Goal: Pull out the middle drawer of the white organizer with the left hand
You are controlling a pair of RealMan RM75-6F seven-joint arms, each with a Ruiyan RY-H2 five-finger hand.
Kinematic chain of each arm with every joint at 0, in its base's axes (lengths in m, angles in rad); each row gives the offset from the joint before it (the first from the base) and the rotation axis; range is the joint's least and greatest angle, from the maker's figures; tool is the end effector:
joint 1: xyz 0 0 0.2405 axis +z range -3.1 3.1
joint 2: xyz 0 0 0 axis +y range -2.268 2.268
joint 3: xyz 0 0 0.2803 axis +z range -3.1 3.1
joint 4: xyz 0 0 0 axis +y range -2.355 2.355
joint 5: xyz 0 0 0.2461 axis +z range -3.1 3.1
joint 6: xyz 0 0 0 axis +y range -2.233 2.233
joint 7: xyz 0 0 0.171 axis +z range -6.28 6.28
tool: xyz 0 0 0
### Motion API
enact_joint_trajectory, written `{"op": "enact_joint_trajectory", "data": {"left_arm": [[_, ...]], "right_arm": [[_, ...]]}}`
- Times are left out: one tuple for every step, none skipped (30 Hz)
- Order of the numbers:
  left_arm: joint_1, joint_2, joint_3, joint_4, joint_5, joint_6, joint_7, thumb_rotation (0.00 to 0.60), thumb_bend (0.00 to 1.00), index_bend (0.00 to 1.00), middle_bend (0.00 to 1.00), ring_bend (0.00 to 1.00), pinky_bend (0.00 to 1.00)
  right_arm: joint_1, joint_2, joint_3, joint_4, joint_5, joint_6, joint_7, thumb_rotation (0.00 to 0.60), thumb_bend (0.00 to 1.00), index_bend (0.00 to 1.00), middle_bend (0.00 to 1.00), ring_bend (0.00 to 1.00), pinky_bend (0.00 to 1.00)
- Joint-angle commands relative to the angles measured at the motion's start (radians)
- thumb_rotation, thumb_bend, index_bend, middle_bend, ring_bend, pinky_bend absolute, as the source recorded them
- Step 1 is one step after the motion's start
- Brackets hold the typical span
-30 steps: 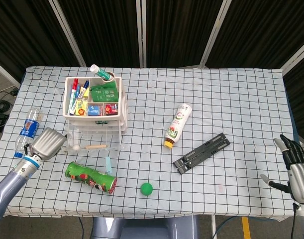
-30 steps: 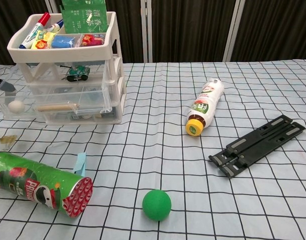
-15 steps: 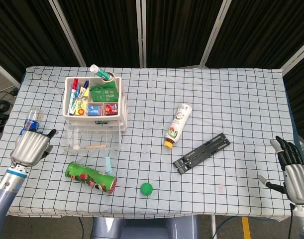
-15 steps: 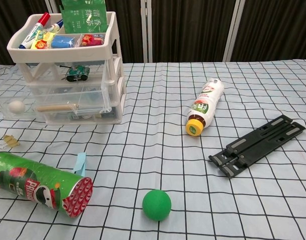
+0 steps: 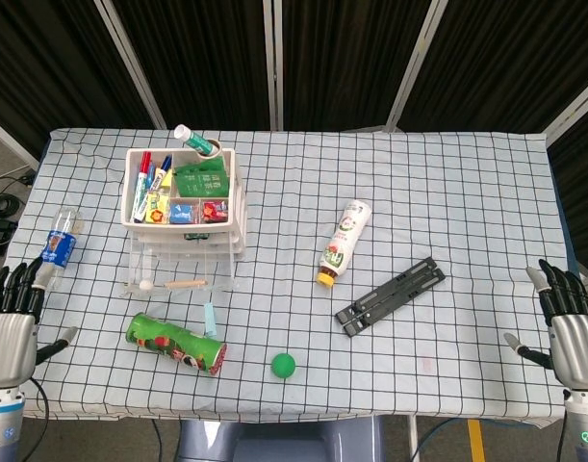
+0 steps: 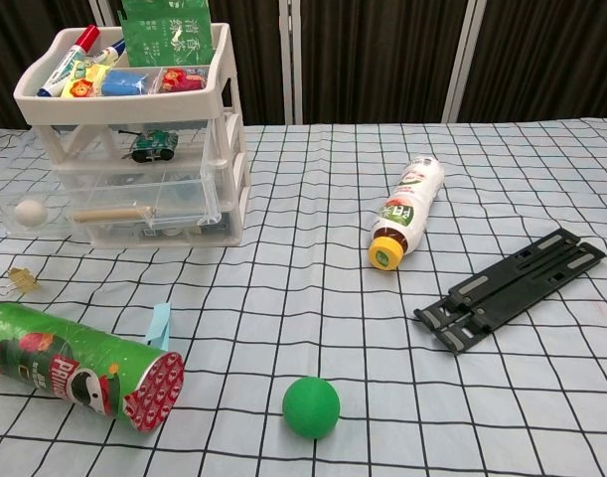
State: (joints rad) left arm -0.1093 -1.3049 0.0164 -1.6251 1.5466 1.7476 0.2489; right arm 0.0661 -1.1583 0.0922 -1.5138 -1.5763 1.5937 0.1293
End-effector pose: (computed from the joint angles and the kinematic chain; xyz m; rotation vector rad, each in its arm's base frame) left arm -0.3006 0.1987 0.1012 -1.3091 -0.7052 -1.0067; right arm -0.3453 -0.2158 0.1518 1.3312 -0.8245 1.0816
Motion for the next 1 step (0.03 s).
{"op": "enact_joint_trajectory", "data": {"left_arm": [[0.018,-0.007,-0.004,0.025,0.007,0.008,-0.038,0.6,0.07,0.0,0.0,0.0,0.0]], "right_arm": [[0.003,-0.004,-0.001,0.005,0.001,-0.005,0.001,0.6,0.03,0.0,0.0,0.0,0.0]]}}
